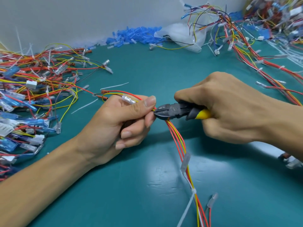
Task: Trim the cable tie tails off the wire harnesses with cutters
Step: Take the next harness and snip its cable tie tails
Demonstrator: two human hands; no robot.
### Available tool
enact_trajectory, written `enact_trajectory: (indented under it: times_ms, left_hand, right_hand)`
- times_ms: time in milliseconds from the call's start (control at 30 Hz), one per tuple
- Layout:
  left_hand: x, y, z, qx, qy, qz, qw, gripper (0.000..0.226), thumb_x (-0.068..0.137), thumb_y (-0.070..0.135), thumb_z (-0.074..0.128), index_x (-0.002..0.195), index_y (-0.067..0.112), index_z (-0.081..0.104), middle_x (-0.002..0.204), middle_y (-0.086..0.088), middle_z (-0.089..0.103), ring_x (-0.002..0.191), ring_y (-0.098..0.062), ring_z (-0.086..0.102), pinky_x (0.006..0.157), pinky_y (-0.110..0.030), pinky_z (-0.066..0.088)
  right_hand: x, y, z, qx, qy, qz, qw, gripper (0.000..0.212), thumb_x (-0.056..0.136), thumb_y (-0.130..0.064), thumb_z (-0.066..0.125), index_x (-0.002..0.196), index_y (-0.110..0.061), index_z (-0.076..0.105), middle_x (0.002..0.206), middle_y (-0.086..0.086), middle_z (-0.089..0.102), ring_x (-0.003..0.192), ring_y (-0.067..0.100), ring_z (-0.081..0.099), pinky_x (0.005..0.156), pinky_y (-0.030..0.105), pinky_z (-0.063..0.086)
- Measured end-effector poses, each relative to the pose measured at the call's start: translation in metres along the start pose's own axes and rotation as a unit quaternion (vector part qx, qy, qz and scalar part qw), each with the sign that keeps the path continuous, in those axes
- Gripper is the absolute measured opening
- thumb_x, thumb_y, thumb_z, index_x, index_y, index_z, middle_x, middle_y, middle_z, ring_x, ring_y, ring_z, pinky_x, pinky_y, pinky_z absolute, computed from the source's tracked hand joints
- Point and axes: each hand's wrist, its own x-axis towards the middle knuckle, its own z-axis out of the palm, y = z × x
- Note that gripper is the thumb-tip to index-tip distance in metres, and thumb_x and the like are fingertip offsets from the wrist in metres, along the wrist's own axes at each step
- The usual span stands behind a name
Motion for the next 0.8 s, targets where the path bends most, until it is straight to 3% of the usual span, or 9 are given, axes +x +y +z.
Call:
enact_trajectory:
  times_ms: [233, 367, 600, 800]
  left_hand:
    - [0.001, 0.000, -0.001, -0.016, 0.006, 0.017, 1.000, 0.035, 0.096, 0.028, 0.054, 0.067, 0.009, 0.060, 0.038, 0.007, 0.034, 0.029, -0.006, 0.023, 0.045, -0.036, 0.001]
    - [0.001, -0.001, 0.000, -0.020, 0.019, 0.032, 0.999, 0.036, 0.097, 0.026, 0.053, 0.068, 0.007, 0.062, 0.038, 0.004, 0.038, 0.029, -0.008, 0.024, 0.043, -0.033, 0.006]
    - [0.001, 0.000, 0.003, -0.028, 0.052, 0.033, 0.998, 0.037, 0.099, 0.025, 0.055, 0.067, 0.007, 0.063, 0.039, -0.001, 0.043, 0.026, -0.007, 0.026, 0.042, -0.032, 0.007]
    - [0.011, 0.003, -0.003, -0.177, 0.165, 0.042, 0.969, 0.033, 0.099, 0.028, 0.053, 0.071, 0.010, 0.057, 0.051, 0.002, 0.040, 0.030, -0.006, 0.032, 0.034, -0.017, 0.029]
  right_hand:
    - [0.001, 0.003, 0.003, 0.054, 0.035, 0.035, 0.997, 0.016, 0.060, -0.011, 0.042, 0.069, -0.019, 0.032, 0.060, 0.011, 0.028, 0.065, 0.038, 0.028, 0.050, 0.048, 0.029]
    - [0.002, 0.003, 0.002, 0.098, 0.059, 0.060, 0.992, 0.015, 0.069, -0.013, 0.042, 0.067, -0.022, 0.031, 0.063, 0.012, 0.025, 0.065, 0.032, 0.021, 0.050, 0.040, 0.023]
    - [0.000, -0.004, -0.004, 0.178, 0.075, 0.071, 0.979, 0.018, 0.064, -0.009, 0.040, 0.066, -0.024, 0.030, 0.066, 0.008, 0.024, 0.063, 0.015, 0.016, 0.051, 0.033, 0.015]
    - [0.000, -0.008, -0.002, 0.227, 0.086, 0.074, 0.967, 0.026, 0.061, -0.004, 0.041, 0.067, -0.028, 0.032, 0.064, -0.004, 0.023, 0.062, 0.011, 0.018, 0.051, 0.025, 0.013]
